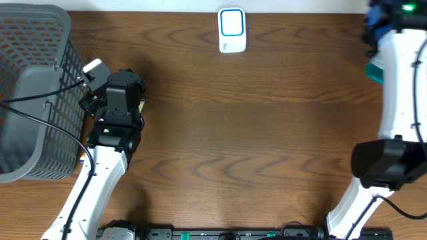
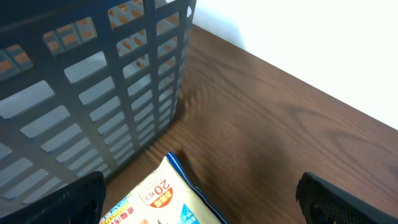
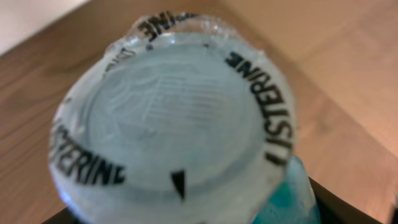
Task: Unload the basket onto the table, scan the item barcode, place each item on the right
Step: 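Carry the bottle to the far right and set it down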
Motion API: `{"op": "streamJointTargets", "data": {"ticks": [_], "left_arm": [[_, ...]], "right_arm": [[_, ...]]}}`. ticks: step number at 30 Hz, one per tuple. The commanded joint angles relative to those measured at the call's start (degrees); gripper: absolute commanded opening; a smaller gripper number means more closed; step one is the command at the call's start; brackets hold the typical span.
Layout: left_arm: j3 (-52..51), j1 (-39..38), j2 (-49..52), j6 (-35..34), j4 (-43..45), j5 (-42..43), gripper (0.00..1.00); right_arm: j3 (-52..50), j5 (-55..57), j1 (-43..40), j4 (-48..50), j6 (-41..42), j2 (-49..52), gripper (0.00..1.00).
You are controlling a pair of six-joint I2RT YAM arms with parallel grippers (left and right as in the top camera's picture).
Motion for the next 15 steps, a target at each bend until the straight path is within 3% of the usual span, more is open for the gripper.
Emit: {"op": "streamJointTargets", "data": {"ticks": [1,15], "left_arm": [[-0.4,0.2,0.3,-0.1,0.0,-1.4,0.98],[-0.4,0.2,0.3,-0.1,0.0,-1.4,0.98]], "right_arm": [[-2.1,5.9,-4.1,1.1,3.9,1.1,0.30],[-17.1,2.6,-12.4,18.6,4.1,12.0,0.41]]}}
